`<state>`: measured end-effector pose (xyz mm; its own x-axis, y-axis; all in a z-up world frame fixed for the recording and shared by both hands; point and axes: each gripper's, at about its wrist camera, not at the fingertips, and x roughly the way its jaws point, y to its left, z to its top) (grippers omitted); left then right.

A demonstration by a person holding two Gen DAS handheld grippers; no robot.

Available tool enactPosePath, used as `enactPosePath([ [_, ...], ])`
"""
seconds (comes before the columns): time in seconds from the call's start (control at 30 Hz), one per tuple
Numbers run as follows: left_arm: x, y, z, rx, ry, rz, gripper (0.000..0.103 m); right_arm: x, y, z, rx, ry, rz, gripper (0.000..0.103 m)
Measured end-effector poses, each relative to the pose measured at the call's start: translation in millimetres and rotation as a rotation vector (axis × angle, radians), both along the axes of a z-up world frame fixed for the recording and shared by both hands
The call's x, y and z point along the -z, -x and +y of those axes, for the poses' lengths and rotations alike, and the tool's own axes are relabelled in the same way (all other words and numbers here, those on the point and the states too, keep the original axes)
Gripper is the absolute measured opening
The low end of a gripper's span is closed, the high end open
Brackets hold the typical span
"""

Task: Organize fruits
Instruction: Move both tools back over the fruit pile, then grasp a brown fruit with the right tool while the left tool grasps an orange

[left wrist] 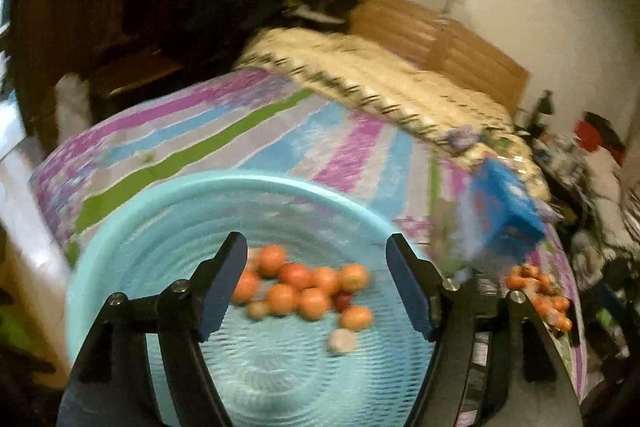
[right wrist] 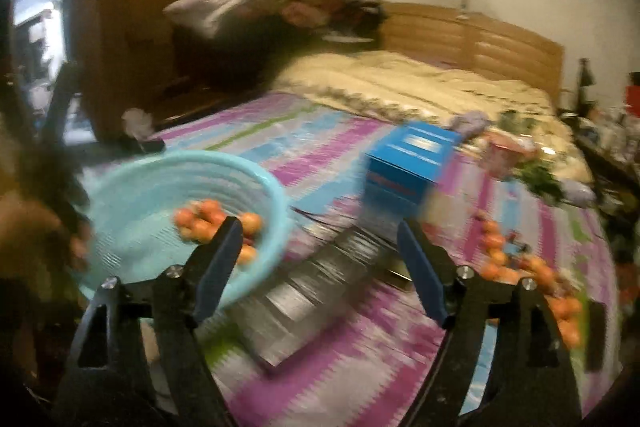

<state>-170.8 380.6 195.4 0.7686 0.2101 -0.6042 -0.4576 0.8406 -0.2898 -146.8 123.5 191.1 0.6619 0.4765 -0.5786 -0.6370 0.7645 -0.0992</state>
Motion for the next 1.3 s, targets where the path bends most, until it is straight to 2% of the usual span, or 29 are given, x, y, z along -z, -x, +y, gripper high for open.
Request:
enactPosePath([
  [0.07, -13, -9, -30, 0.071, -0.029, -0.045, 0.076, 5, 1, -30, 0.042, 0.015, 0.029, 0.081],
  [0.2, -39, -31, -96, 0.232, -0.096, -0.084, 0.078, 18, 7, -88, 0.159, 0.041, 0.068, 0.081],
  [0.23, -44, -36, -118, 0.283, -0.115, -0.091, 0.081, 23, 8, -102, 0.185, 0.048, 0.081, 0.081],
  [0.27, -48, -41, -135, 0.322, -0.130, -0.096, 0.088, 28, 9, -115, 0.211, 0.052, 0.101, 0.081],
  [0.37, -51, -58, -198, 0.463, -0.182, -0.098, 0.092, 50, 7, -154, 0.280, 0.056, 0.207, 0.080],
  [0.5, -29, -89, -275, 0.637, -0.186, -0.051, 0.093, 75, 8, -201, 0.361, 0.035, 0.290, 0.079],
  [0.6, 12, -122, -319, 0.739, -0.161, 0.040, 0.093, 88, 5, -228, 0.394, 0.014, 0.322, 0.078],
  [0.7, 66, -162, -338, 0.758, -0.096, 0.150, 0.089, 97, 1, -248, 0.422, -0.009, 0.344, 0.077],
  [0.83, 133, -212, -346, 0.763, 0.007, 0.254, 0.067, 109, -4, -275, 0.458, -0.029, 0.375, 0.077],
  [0.97, 169, -237, -353, 0.763, 0.023, 0.307, 0.059, 118, -13, -292, 0.492, -0.041, 0.394, 0.077],
  [1.07, 174, -245, -364, 0.792, -0.023, 0.302, 0.057, 121, -21, -302, 0.515, -0.062, 0.399, 0.077],
  [1.3, 176, -269, -375, 0.830, -0.058, 0.270, 0.057, 120, -36, -314, 0.538, -0.100, 0.396, 0.077],
])
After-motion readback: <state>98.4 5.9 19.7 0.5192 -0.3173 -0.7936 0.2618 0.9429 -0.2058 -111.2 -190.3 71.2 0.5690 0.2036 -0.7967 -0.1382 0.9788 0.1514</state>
